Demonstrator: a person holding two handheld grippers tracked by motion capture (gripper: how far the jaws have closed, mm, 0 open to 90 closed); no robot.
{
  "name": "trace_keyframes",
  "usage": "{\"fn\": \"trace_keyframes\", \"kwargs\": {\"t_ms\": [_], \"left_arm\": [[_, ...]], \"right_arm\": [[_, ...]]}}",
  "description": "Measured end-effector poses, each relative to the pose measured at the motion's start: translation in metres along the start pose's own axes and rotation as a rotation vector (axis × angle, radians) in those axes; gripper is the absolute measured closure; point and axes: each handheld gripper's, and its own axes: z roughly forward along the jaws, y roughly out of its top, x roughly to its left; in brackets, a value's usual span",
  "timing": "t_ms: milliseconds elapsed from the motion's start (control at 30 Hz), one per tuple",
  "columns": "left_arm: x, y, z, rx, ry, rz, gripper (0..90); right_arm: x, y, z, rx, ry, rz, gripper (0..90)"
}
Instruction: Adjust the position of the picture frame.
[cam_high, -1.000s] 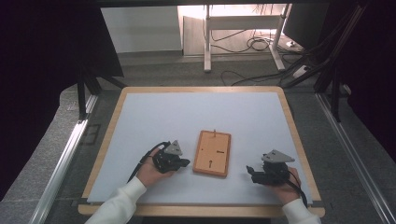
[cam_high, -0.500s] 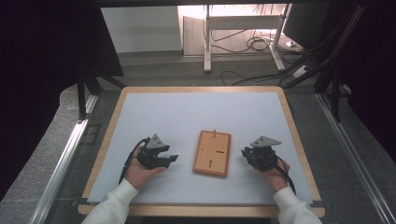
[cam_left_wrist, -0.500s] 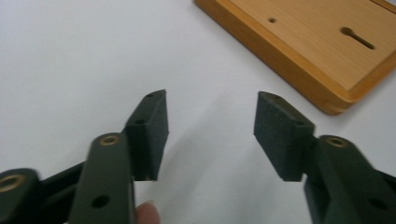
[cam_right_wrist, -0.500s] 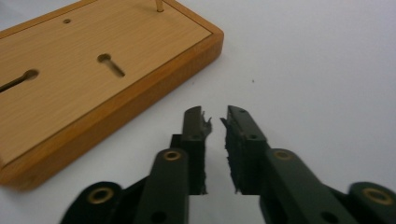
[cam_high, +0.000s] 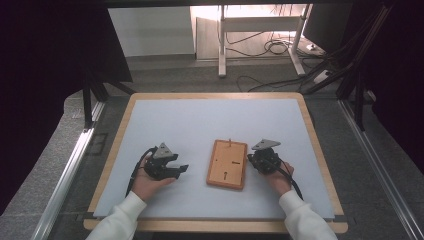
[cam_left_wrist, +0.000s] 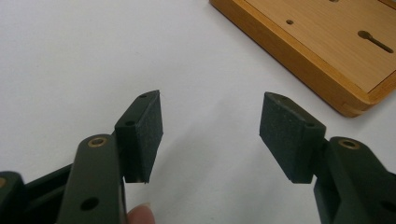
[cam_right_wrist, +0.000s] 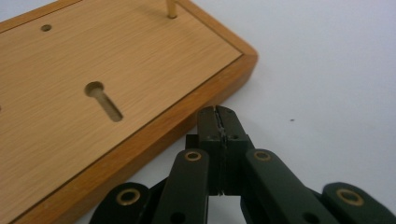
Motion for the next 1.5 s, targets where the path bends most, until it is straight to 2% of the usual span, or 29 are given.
{"fn": "trace_keyframes", "kwargs": {"t_ms": [67, 100, 133, 167, 300, 400, 533, 1033, 1133, 1300, 1333, 1467, 1500], "left_arm": [[0.000, 0.000, 0.000, 0.000, -0.001, -0.001, 38.9], [-0.001, 0.000, 0.001, 0.000, -0.002, 0.001, 38.9], [-0.001, 0.000, 0.001, 0.000, -0.002, 0.001, 38.9], [-0.001, 0.000, 0.001, 0.001, -0.002, 0.002, 38.9], [0.001, 0.000, 0.001, 0.004, -0.001, -0.002, 38.8], [0.002, -0.001, 0.000, 0.001, 0.000, -0.009, 38.8], [0.004, -0.001, 0.000, -0.002, 0.000, -0.015, 38.8], [0.006, -0.001, 0.000, 0.003, 0.004, -0.013, 38.6], [0.008, -0.002, 0.000, 0.001, 0.006, -0.018, 38.6], [0.009, -0.002, 0.000, 0.002, 0.009, -0.023, 38.5], [0.009, -0.002, -0.001, 0.000, 0.010, -0.024, 38.5], [0.008, -0.002, -0.001, -0.001, 0.010, -0.024, 38.5], [0.008, -0.002, 0.000, 0.000, 0.010, -0.023, 38.5]], "right_arm": [[0.002, 0.000, 0.002, 0.007, -0.017, -0.009, 90.0], [0.001, 0.000, 0.002, 0.004, 0.008, 0.003, 90.0], [0.001, 0.000, 0.002, 0.004, 0.008, 0.003, 90.0], [0.005, 0.001, 0.002, 0.005, 0.042, -0.013, 90.0], [0.020, 0.005, 0.005, 0.008, 0.062, -0.075, 90.0], [0.030, 0.008, 0.007, 0.005, 0.079, -0.092, 90.0], [0.035, 0.010, 0.010, -0.002, 0.097, -0.112, 90.0], [0.041, 0.010, 0.010, -0.006, 0.139, -0.122, 90.0], [0.046, 0.010, 0.007, -0.009, 0.139, -0.144, 90.0], [0.046, 0.010, 0.000, -0.026, 0.140, -0.147, 90.0], [0.048, 0.007, -0.008, -0.028, 0.153, -0.143, 90.0], [0.053, -0.002, -0.018, -0.014, 0.177, -0.152, 90.0], [0.058, -0.008, -0.022, 0.002, 0.191, -0.170, 90.0]]}}
